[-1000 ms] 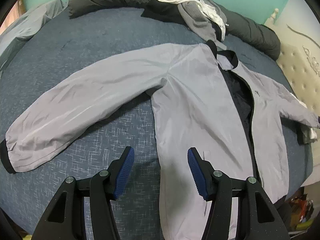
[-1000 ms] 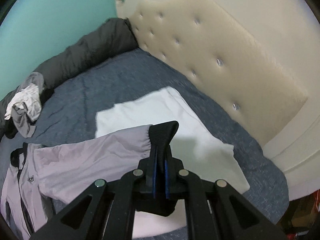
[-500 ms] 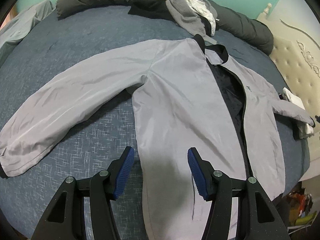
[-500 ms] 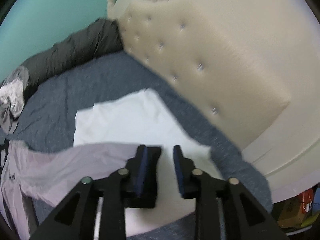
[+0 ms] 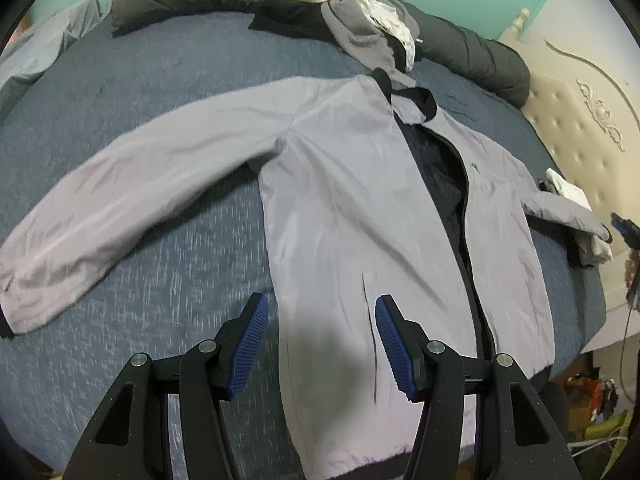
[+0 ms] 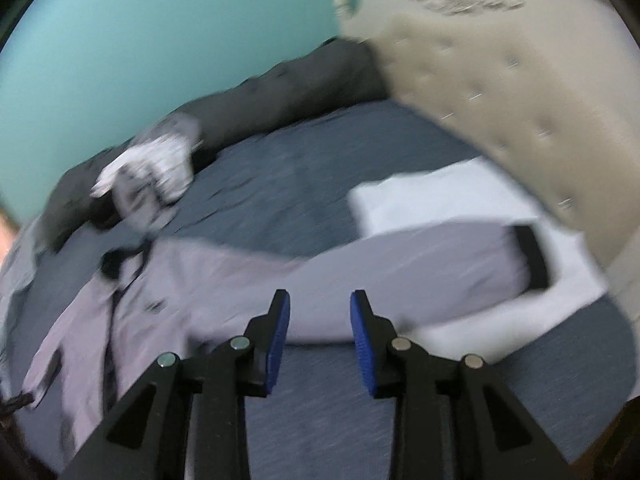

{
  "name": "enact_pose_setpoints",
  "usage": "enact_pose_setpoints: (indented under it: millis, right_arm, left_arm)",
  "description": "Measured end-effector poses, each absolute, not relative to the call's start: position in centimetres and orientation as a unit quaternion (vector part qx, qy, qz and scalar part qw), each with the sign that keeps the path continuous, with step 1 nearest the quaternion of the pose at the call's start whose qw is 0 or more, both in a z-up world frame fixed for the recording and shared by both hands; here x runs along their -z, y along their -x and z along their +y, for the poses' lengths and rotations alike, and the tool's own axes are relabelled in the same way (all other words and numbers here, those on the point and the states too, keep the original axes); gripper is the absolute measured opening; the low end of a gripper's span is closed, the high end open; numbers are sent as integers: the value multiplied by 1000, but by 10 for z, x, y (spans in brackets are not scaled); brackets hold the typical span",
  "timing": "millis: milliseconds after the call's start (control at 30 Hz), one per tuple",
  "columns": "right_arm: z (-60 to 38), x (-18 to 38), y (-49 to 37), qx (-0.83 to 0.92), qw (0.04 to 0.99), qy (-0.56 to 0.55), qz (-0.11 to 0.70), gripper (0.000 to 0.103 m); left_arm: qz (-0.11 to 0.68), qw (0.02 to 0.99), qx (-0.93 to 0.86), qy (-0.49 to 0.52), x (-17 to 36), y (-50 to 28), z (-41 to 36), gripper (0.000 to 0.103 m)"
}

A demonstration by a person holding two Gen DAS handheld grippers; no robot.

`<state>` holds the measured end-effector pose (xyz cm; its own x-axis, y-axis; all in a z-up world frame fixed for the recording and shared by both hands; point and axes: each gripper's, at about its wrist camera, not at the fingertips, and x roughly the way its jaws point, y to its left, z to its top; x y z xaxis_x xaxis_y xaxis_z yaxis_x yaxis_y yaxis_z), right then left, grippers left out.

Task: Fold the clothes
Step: 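Move both tools to the jacket's black hem band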

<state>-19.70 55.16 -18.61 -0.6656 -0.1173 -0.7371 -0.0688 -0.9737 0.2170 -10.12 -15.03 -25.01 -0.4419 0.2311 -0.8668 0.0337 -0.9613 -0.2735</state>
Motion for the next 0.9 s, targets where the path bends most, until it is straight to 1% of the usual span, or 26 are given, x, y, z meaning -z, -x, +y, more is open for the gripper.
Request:
enact_pose_setpoints:
  millis: [67,233,433,600,900]
  right_arm:
    - [526,199,193,897,40,-424,-121,40]
    - [460,232,177,874,106,-461,-116,41]
    - [408,274,143,837,152,-517,-91,43]
    - [389,302,123,810,169,-558,-63,45]
    - [380,330,82,779,183,-597,-47,49]
  left_arm:
    - [-138,61,-835,530,256,96,-152,60]
    - [-154,62,-817,553,276,80,-156,60]
    - [-155,69,-797,580,300,57,-156,60]
    - [-152,77,-781,601,318,39,-154,60]
    - [-152,93,-771,612,331,15,-146,60]
